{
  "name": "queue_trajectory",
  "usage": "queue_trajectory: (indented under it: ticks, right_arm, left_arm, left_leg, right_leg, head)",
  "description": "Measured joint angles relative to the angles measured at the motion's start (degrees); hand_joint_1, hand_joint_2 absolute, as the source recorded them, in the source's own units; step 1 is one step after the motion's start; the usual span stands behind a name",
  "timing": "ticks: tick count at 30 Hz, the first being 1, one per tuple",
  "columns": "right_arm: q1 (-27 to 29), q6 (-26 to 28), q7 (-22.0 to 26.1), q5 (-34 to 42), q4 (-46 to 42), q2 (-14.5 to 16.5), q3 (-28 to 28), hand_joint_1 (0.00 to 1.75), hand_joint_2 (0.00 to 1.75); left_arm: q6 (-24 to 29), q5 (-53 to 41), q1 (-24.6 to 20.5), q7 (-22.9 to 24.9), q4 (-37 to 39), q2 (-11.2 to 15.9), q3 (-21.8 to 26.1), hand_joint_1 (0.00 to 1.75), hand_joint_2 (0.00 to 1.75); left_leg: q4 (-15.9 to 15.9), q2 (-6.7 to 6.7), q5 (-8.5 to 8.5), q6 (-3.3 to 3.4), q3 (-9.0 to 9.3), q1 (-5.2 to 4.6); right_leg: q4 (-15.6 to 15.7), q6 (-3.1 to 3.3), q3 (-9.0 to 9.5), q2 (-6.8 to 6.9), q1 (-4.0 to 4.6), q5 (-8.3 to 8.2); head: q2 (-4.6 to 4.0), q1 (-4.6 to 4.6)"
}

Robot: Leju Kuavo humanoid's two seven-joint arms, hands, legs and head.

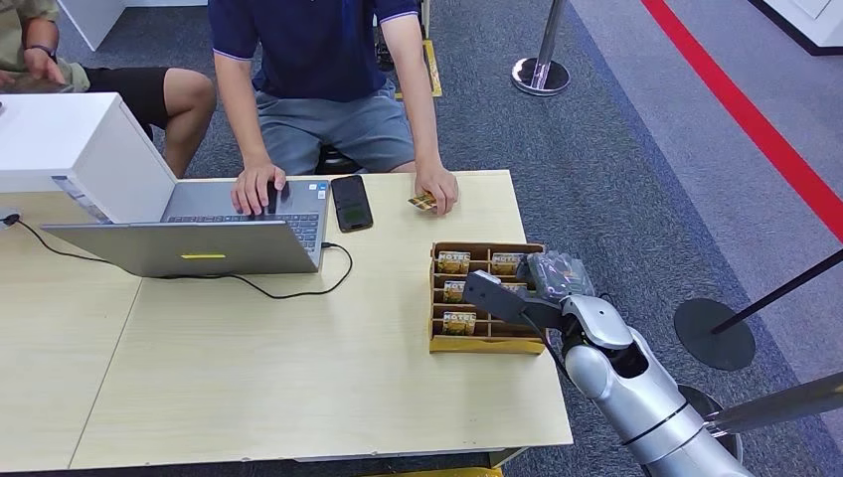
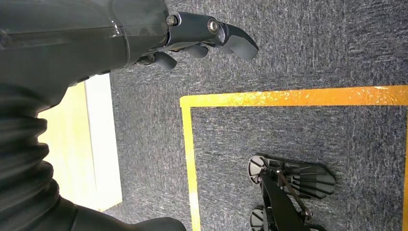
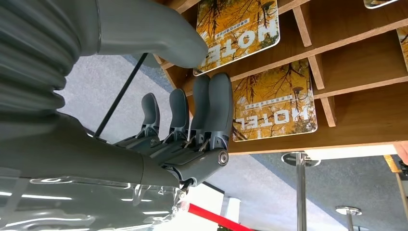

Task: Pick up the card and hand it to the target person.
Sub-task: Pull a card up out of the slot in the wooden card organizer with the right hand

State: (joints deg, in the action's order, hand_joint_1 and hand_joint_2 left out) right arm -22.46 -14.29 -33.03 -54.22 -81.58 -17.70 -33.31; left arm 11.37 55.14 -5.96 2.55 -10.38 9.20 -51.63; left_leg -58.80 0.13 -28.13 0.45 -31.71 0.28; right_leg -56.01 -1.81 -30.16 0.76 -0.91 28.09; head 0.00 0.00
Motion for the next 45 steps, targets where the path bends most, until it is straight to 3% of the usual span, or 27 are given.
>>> queue_trajectory:
  ticks: [5,9,14,31,33,35,37,45]
  right_arm:
    - [0.0,-0.3,0.1,0.6,0.4,0.2,-0.4,0.77,1.75]
    - [0.0,-0.2,0.1,0.7,0.6,0.2,-0.6,0.95,1.75]
    - [-0.3,-0.3,-0.1,1.1,0.6,0.1,-0.8,1.33,1.75]
    - [-0.4,-0.2,-0.2,1.4,0.3,-0.1,-1.0,1.41,1.75]
    - [-0.5,-0.2,-0.1,1.6,0.6,-0.1,-1.1,1.42,1.75]
    - [-0.7,0.0,0.0,1.9,1.0,-0.3,-1.4,1.43,1.75]
    - [-0.9,0.3,0.0,2.0,1.3,-0.4,-1.6,1.42,1.75]
    - [-1.7,1.1,-0.1,2.4,-0.1,-0.7,-1.7,1.41,1.75]
  left_arm:
    - [0.0,0.0,0.0,0.0,0.0,0.0,0.1,0.0,1.75]
    - [0.0,0.0,0.0,0.0,0.0,0.0,0.1,0.0,1.75]
    - [0.1,0.1,0.0,0.0,0.0,0.1,0.1,0.0,1.75]
    - [0.2,-0.2,0.0,0.2,0.1,0.1,-0.1,0.0,1.75]
    - [-0.8,0.1,0.0,-0.2,-0.2,0.3,0.1,0.0,0.87]
    - [-2.3,0.2,0.1,-1.0,-0.3,0.5,0.3,0.0,0.87]
    - [-3.0,-0.1,0.0,-1.2,-0.2,0.7,0.0,0.0,1.75]
    - [-2.4,0.6,0.0,-0.7,-0.1,0.6,1.0,0.0,1.75]
  left_leg:
    - [0.0,0.02,0.01,0.0,0.0,0.01]
    - [0.0,0.04,0.03,-0.01,0.01,0.02]
    - [0.0,0.01,0.0,0.0,0.0,0.01]
    - [0.0,0.01,0.01,0.0,0.0,0.01]
    - [0.0,-0.01,-0.01,0.01,0.0,0.0]
    - [0.0,0.01,0.0,0.0,0.0,0.0]
    - [0.0,0.03,0.01,-0.01,0.01,0.02]
    - [0.0,0.05,0.01,-0.01,-0.01,0.02]
  right_leg:
    - [0.0,0.01,0.0,-0.03,0.01,-0.02]
    - [0.0,0.03,0.0,-0.06,0.03,-0.05]
    - [0.0,0.01,0.0,-0.02,0.01,-0.01]
    - [0.0,0.01,-0.01,-0.02,0.01,-0.01]
    - [0.0,-0.01,0.0,0.01,0.0,0.02]
    - [0.0,0.0,-0.01,-0.01,0.0,0.0]
    - [0.0,0.02,-0.01,-0.05,0.02,-0.02]
    - [0.0,0.02,-0.03,-0.06,0.02,-0.04]
  head:
    - [0.0,0.0]
    - [0.0,0.0]
    - [0.0,0.0]
    - [0.0,0.0]
    - [0.0,0.0]
    - [0.0,0.0]
    - [0.0,0.0]
    - [0.0,0.0]
